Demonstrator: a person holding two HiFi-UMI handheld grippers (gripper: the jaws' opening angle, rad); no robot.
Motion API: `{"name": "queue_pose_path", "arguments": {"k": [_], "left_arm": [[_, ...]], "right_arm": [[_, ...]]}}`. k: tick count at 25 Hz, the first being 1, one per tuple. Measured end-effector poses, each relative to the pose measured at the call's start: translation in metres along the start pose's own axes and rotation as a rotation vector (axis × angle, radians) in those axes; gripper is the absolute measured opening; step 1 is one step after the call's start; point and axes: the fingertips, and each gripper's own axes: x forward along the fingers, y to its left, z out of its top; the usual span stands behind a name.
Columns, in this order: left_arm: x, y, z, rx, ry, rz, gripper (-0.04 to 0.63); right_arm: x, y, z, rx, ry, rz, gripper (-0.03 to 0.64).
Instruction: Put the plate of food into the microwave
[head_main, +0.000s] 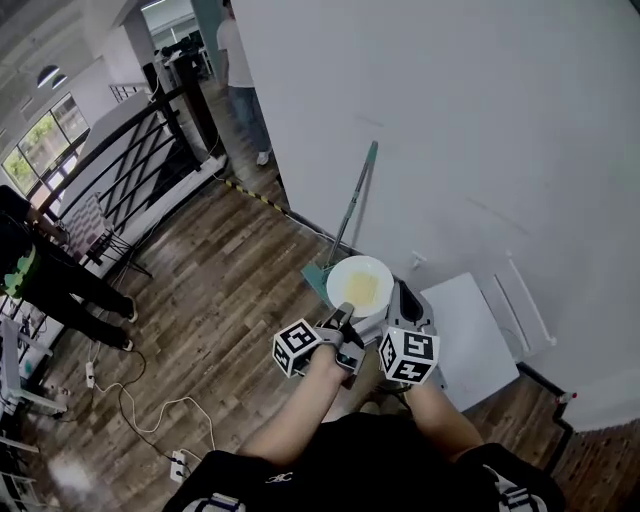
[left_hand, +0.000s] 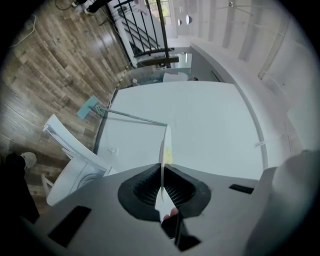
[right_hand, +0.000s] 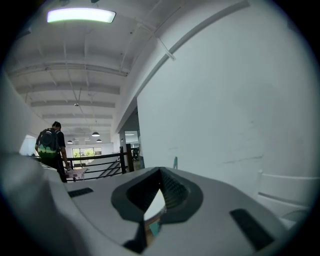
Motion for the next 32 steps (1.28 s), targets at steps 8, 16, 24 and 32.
{"name": "queue_pose_path", "arguments": {"k": [8, 16, 24, 32], "left_arm": [[0.067, -0.017, -0.051, 0.038, 0.209, 0.019, 0.011], [0.14, -0.007, -0.12, 0.036, 0.432, 0.057, 0.011], [0.158, -0.013, -0.125, 0.09, 0.679, 0.041, 0.011], [0.138, 0.019, -0.111, 0.101, 0.911, 0.066, 0.011]], "right_arm": [[-0.006, -0.072, 0.014, 0.006, -0.008, -0.205, 0.008], [-0.026, -0.176, 0.006, 0.081, -0.006, -0.476, 0.008], [-0.04, -0.176, -0.003, 0.124, -0.023, -0.734, 0.008], [-0.066, -0.123, -0.049, 0.158, 0.035, -0.965, 0.008]]}}
